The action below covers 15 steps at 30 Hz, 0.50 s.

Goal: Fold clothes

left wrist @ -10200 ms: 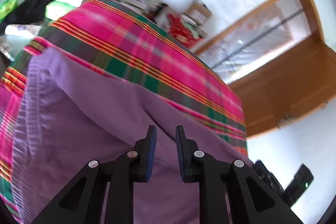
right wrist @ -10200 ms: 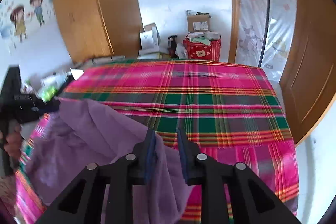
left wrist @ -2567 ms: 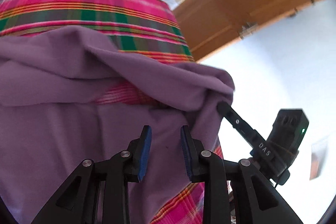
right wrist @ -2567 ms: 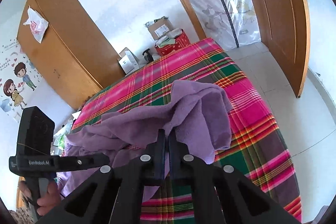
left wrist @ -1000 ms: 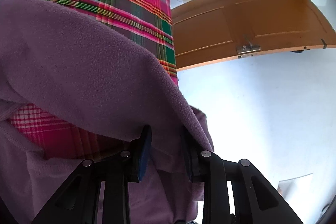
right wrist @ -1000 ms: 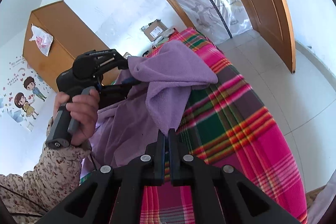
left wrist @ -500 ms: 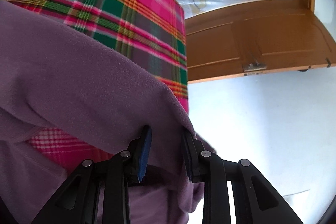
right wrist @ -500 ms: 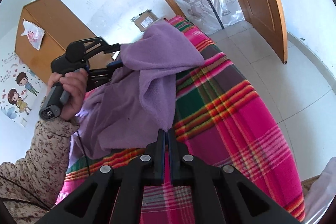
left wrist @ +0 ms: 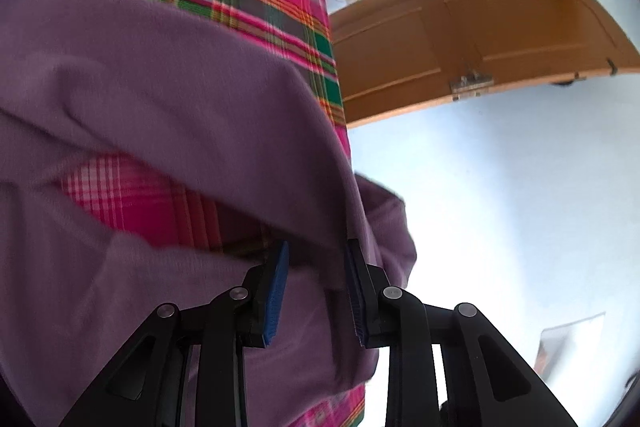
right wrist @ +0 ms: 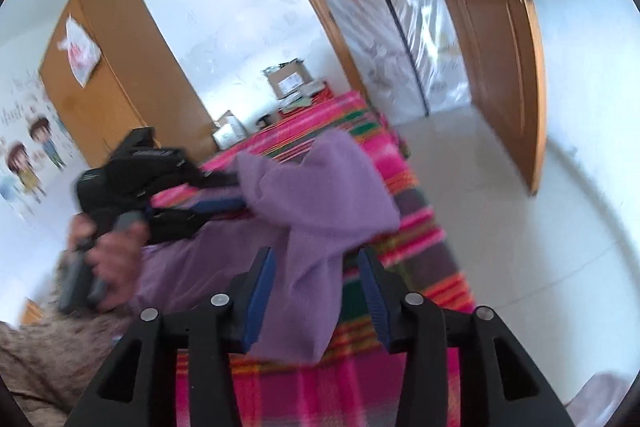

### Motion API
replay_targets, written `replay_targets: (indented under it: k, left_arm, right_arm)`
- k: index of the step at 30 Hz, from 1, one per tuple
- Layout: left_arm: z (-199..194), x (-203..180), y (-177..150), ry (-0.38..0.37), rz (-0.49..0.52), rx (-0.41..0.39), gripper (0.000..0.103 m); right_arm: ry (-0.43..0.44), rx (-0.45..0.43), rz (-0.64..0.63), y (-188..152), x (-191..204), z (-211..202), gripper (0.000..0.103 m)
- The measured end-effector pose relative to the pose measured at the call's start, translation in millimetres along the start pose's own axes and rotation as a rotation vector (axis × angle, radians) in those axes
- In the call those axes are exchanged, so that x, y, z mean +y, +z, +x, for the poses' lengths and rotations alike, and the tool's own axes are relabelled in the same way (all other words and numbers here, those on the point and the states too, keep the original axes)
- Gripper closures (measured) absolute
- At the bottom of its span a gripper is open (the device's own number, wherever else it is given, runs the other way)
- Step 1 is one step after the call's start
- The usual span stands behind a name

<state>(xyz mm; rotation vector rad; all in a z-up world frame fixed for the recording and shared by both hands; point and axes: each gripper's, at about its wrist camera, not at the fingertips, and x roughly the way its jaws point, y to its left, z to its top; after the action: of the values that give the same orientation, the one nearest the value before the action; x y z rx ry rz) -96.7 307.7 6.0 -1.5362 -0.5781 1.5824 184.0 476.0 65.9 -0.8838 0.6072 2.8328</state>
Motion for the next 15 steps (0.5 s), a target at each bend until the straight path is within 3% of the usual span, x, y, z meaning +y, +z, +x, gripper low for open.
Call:
replay_targets:
  k: [6, 8, 11, 15]
  left_arm:
    - [2.8, 1.9, -27.4, 0.049, 0.046, 0.015, 0.073]
    - [7.5, 2.2, -34.0, 0.048, 0.056, 0.041, 0.073]
    - [15.8, 2.5, -43.0, 0.053, 0.069, 0.073, 0.073]
    - [25.9, 2.8, -52.9, 0.067, 0.088, 0.101, 0.073]
  right_arm:
    - [-0.089, 0.052, -0.296, 18.6, 45.8, 46.8, 0.056]
    - [-0.143, 0.075, -0.359, 20.7, 54.9, 61.9, 0.056]
    - [-0.164, 0.097, -0.359, 27.0, 54.6, 76.2, 0.056]
    - [-0.164, 0.088, -0.297, 40.7, 44.9, 82.4, 0.079]
